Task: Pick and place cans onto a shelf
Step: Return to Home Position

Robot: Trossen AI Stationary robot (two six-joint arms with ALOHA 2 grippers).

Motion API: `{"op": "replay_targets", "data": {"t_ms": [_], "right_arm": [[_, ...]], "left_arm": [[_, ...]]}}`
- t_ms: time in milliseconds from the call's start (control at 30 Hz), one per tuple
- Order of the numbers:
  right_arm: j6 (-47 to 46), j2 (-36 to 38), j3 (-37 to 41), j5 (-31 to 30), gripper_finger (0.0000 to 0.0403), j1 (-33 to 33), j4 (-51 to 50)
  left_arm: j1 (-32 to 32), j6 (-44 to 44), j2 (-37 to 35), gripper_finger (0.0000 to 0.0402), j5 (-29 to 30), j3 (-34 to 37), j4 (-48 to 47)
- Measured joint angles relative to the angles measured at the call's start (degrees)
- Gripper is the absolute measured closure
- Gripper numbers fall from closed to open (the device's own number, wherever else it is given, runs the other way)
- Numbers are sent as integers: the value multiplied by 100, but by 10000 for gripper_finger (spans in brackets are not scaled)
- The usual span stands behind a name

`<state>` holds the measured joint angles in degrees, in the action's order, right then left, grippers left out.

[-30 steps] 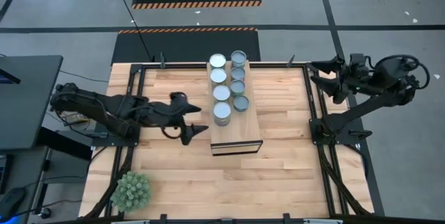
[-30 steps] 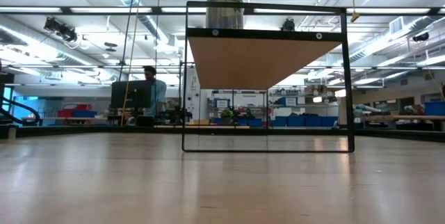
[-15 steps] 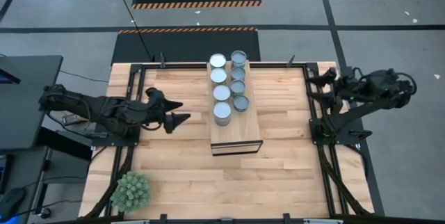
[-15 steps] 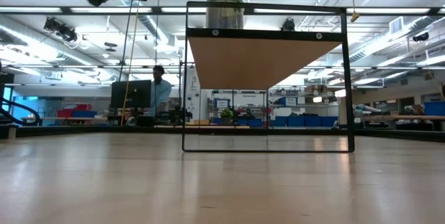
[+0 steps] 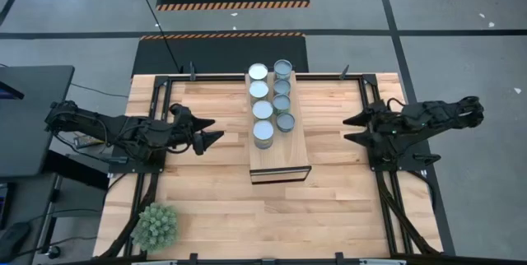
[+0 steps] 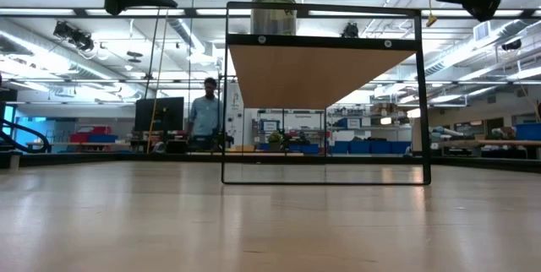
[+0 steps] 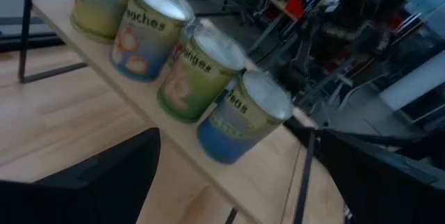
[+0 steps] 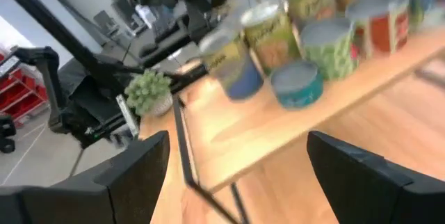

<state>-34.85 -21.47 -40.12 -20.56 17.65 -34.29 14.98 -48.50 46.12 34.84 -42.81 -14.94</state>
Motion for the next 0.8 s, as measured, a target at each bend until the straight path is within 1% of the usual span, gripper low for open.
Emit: {"op": "replay_targets", "data": {"t_ms": [67,167,333,500,567,633,700,800], "right_arm": [[-140,-2,89,212,56,0,10],[43,-7,129,330,56,0,77],[141,-1,128,266,56,0,421],[142,209,125,145,56,0,545],[148,359,125,71,58,0,527],[193,555,125,12,65,-1,490],[225,777,125,-34,80,-2,414],[210,1127,125,-43,111,0,348]], "left_arm": [[0,4,-12,2,10,-2,73],[2,-45,-10,2,10,-2,134],[0,-193,-10,2,-7,-2,121],[-13,-501,-10,2,-7,-2,18],[-13,-533,-14,2,8,-3,-211],[-2,-661,-87,2,73,-2,-603],[0,-774,-191,2,148,-2,-853],[0,-755,-387,2,329,33,-914]]}}
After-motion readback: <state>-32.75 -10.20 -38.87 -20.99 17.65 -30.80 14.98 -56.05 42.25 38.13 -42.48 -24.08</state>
